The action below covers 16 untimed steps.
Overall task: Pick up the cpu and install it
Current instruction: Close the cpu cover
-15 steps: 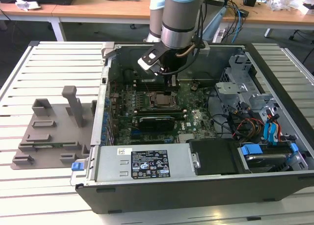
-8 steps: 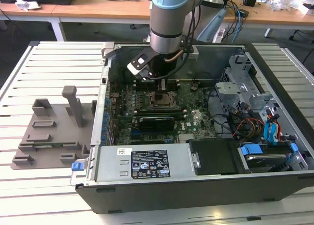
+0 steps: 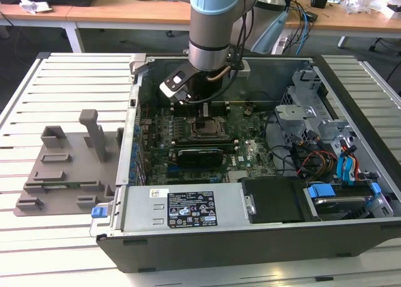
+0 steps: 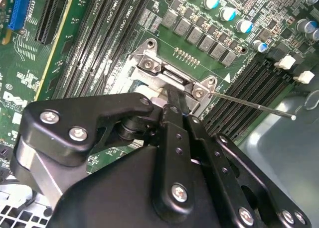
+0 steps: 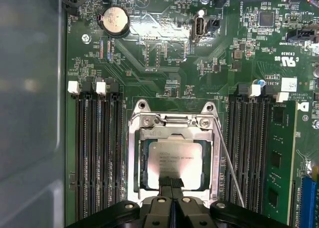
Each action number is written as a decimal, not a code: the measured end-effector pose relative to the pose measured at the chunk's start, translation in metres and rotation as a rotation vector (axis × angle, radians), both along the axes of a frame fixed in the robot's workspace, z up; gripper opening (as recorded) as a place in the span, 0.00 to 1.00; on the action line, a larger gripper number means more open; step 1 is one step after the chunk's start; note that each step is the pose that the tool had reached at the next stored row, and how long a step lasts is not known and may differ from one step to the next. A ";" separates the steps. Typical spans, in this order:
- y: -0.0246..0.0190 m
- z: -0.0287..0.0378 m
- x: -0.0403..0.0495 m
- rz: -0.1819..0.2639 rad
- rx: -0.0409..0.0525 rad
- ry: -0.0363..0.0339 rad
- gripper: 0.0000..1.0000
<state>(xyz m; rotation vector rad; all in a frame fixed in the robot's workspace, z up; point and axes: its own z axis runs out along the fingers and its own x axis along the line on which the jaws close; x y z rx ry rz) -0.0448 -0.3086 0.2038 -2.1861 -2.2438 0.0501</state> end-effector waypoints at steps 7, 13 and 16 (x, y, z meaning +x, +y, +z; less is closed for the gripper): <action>0.0000 0.0048 0.0124 0.000 -0.0001 0.0001 0.11; 0.0000 0.0074 0.0169 0.000 -0.0002 0.0003 0.11; 0.0000 0.0130 0.0171 0.000 0.0001 0.0002 0.11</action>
